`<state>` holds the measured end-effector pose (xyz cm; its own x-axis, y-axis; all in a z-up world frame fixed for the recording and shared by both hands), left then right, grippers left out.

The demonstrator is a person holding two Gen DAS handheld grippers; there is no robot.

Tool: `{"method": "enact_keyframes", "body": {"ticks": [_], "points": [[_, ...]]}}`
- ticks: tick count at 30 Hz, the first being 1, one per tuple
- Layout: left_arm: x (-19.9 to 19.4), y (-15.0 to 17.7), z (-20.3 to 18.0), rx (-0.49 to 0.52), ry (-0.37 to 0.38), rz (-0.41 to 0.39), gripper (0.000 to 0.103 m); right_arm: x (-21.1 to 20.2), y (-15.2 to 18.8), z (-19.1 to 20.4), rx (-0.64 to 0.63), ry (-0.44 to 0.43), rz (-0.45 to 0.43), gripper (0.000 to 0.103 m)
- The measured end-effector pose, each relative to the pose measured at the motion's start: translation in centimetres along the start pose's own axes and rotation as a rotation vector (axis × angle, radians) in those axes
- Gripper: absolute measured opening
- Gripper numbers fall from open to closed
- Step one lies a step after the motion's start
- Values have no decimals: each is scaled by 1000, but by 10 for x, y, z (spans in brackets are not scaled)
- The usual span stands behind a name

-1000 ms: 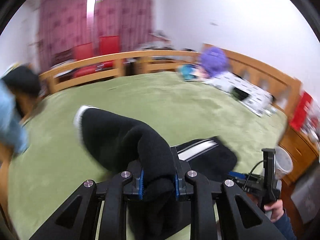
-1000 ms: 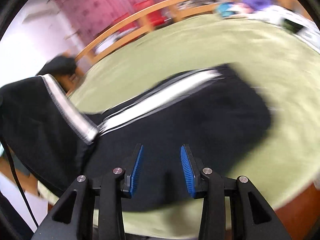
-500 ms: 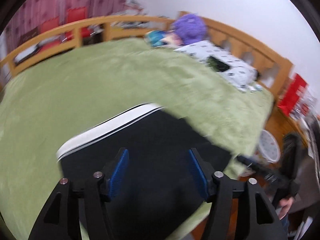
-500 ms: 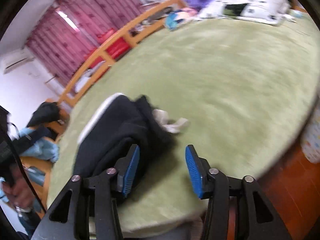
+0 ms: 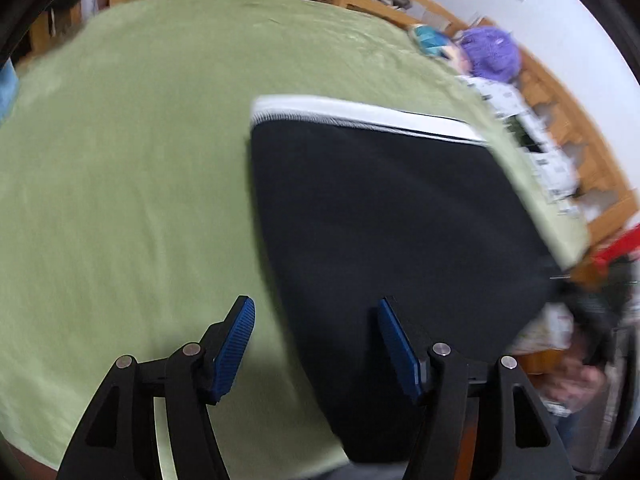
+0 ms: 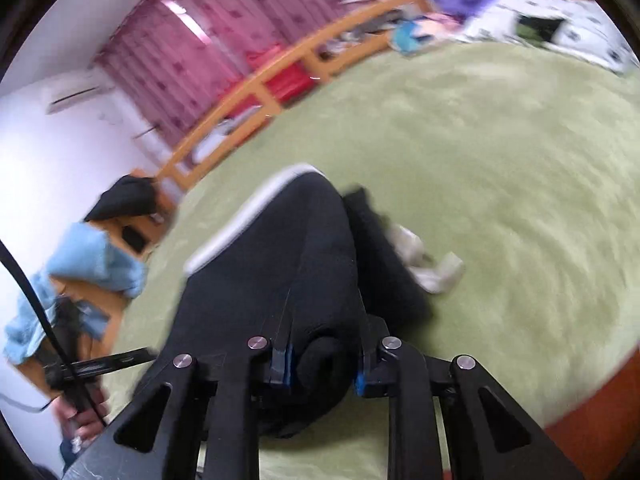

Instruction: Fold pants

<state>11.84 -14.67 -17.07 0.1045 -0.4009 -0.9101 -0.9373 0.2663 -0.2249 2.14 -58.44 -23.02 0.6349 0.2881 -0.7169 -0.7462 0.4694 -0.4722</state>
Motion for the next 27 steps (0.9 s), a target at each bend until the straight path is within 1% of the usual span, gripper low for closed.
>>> {"method": "enact_keyframes", "body": {"ticks": [1,2,3,4,5,6,7,8,10,11,13,14,16,17,19,20,21,23,24,25,26,27], "points": [[4,10,1,3,39,7,72,14,7,-7,16,52,40,28],[9,20,0,10,57,18,73,28,15,-13,34,87,75,36],[23,33,-3,20,34,43,73,30,21,-15,49,90,56,44],[37,41,-4,21,-1,70,73,26,24,-16,49,95,44,47],[52,49,-3,15,-12,105,73,23,25,-16,42,99,48,49],[64,58,0,-3,0,110,75,19,25,-16,41,99,57,50],[61,60,-1,0,1,77,75,14,23,-18,48,96,60,50],[56,60,-3,13,0,77,74,8,19,-20,62,99,49,50],[41,57,-3,31,6,64,73,-9,14,-18,61,114,-4,50],[34,54,-5,41,3,49,73,-14,11,-15,46,133,-21,50],[20,47,-7,76,-27,8,73,-10,10,-10,13,181,-10,50],[15,40,-7,91,-48,-14,73,-3,11,-9,-2,200,16,50],[11,24,-5,91,-65,-36,73,17,14,-10,-28,242,106,50],[13,16,-3,78,-66,-31,73,27,15,-12,-41,262,159,51],[16,-3,5,56,-42,-10,73,21,8,-12,-79,284,211,54],[18,-11,8,48,-36,-3,73,14,4,-11,-95,305,217,54],[22,-17,10,39,-35,4,73,1,-5,-7,-117,339,203,55],[28,-30,14,24,-24,6,73,-17,-19,-2,-136,359,146,55],[32,-36,16,12,-18,8,72,-24,-30,3,-140,345,114,56],[37,-41,18,-4,-16,15,71,-23,-41,7,-149,317,108,58],[41,-48,20,-14,-15,22,71,-13,-56,13,-165,296,126,61],[45,-53,19,-14,-12,27,71,-1,-67,16,-175,294,148,62]]}}
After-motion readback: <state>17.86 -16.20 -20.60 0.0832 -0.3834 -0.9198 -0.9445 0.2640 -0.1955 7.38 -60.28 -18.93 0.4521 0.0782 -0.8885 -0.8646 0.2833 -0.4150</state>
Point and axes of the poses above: each gripper's, at about its wrist camera, not at the fingertips, and x roughly the way its jaws point, z to its left, y to its underside, the point moved 2 cm from there along x, roughly the way its jaws point, and after that the axes turned 13 degrees about z, right-handed, at the moved point
